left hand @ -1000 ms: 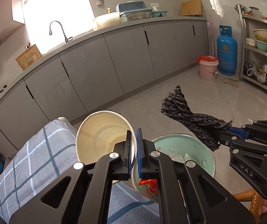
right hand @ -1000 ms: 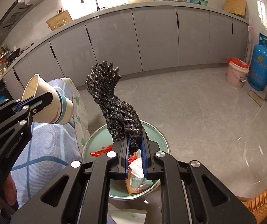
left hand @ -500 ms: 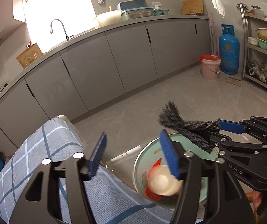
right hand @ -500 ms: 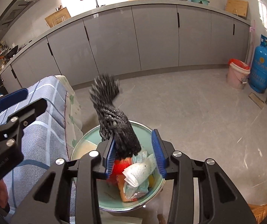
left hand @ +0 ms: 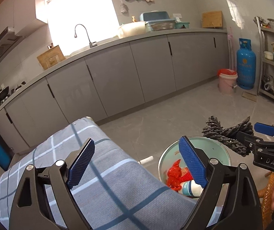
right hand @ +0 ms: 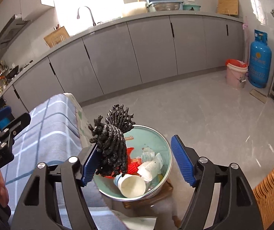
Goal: Collect trash
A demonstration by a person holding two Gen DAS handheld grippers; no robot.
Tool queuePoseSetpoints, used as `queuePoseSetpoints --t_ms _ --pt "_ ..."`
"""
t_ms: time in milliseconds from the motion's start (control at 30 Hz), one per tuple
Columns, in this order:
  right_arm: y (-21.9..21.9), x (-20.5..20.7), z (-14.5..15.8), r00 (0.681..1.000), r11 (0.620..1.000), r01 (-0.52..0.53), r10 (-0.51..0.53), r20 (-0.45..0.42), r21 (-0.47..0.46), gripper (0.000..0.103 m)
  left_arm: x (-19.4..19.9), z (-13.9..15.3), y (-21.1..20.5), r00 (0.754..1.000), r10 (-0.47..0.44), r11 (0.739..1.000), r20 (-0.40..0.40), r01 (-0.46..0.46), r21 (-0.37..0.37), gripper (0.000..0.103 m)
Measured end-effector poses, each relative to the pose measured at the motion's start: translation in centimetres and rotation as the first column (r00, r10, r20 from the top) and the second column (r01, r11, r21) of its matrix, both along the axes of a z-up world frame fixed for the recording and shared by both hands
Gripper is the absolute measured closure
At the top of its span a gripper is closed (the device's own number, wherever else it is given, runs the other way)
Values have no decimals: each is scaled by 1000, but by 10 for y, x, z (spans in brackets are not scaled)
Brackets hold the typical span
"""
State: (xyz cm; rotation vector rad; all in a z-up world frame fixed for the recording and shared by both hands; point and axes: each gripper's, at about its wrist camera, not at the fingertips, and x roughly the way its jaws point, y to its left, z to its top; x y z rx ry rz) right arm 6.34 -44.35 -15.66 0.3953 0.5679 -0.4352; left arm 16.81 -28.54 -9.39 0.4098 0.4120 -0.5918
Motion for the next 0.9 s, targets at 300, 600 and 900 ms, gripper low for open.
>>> queuePoseSetpoints --t_ms 300,600,900 --pt "-17 68 -36 976 999 -36 32 -217 -15 64 -9 20 38 999 47 999 9 -47 -10 15" --pt "-14 48 -28 989 999 36 -34 -144 10 24 -1 12 55 997 76 997 -30 -77 -19 10" --pt "11 33 13 999 999 -3 0 -53 -47 21 -9 14 59 996 78 996 -32 -79 -31 10"
